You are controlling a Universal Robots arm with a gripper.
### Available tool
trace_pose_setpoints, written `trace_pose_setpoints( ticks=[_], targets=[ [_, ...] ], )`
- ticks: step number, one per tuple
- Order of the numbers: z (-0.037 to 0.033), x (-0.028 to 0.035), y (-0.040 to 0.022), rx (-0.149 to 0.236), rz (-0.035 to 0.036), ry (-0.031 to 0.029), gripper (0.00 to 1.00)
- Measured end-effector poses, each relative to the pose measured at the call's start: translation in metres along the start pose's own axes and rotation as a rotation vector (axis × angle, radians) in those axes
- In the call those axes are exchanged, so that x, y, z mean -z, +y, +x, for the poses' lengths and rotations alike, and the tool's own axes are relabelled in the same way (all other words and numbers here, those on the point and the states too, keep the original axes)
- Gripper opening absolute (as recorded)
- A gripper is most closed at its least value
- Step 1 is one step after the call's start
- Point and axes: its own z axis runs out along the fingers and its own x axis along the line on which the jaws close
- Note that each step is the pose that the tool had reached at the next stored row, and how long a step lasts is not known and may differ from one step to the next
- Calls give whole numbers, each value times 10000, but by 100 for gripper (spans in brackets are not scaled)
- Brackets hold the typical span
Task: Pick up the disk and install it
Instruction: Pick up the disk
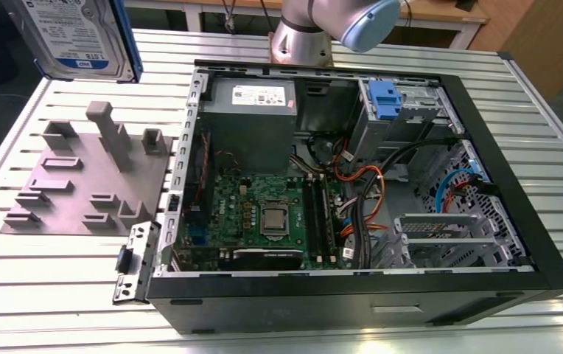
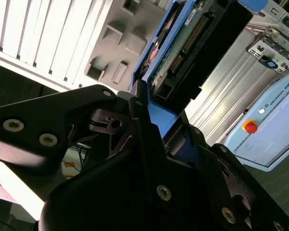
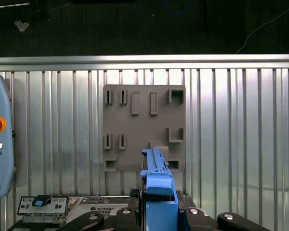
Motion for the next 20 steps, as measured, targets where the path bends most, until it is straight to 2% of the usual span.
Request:
trace_pose_setpoints(
  ticks=[20],
  targets=[
    [-4, -1, -121, -1, -1, 0, 36]
  ],
)
